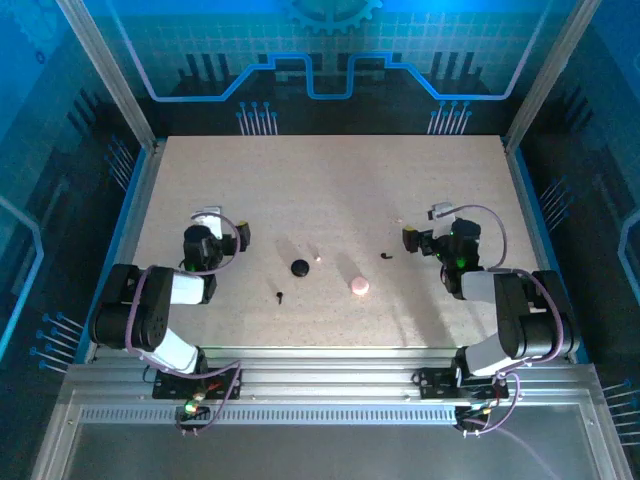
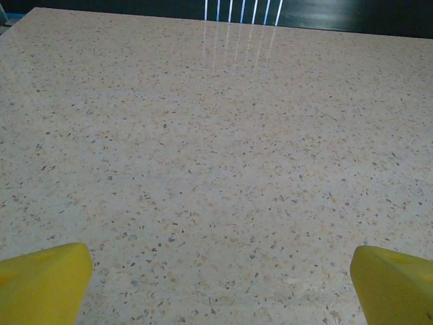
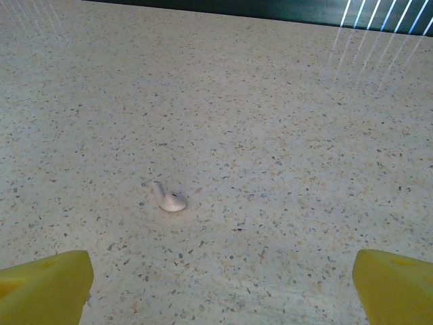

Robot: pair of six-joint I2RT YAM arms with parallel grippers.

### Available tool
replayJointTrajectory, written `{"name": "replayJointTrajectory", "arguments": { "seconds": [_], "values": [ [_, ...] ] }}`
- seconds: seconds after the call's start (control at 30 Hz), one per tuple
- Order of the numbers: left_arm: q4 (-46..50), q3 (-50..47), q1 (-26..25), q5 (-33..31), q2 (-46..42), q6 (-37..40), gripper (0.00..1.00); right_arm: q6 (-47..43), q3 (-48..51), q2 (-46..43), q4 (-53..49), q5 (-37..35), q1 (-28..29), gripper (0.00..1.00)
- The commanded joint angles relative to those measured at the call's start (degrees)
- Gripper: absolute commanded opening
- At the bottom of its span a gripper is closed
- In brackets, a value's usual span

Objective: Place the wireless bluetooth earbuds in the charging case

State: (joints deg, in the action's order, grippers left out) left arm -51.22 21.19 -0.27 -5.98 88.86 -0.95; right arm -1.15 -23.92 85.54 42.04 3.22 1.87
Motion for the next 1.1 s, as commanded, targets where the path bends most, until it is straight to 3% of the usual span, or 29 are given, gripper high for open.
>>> {"name": "replayJointTrajectory", "arguments": {
  "seconds": [0.0,1.07],
  "values": [
    [0.1,1.2,-0.3,1.9,-0.4,1.5,0.99,-0.2,-1.0,0.6,0.8,-0.7,0.2,1.00],
    [0.2,1.2,0.4,3.3,-0.4,1.0,0.99,-0.2,-1.0,0.6,0.7,-0.7,0.3,1.00]
  ]
}}
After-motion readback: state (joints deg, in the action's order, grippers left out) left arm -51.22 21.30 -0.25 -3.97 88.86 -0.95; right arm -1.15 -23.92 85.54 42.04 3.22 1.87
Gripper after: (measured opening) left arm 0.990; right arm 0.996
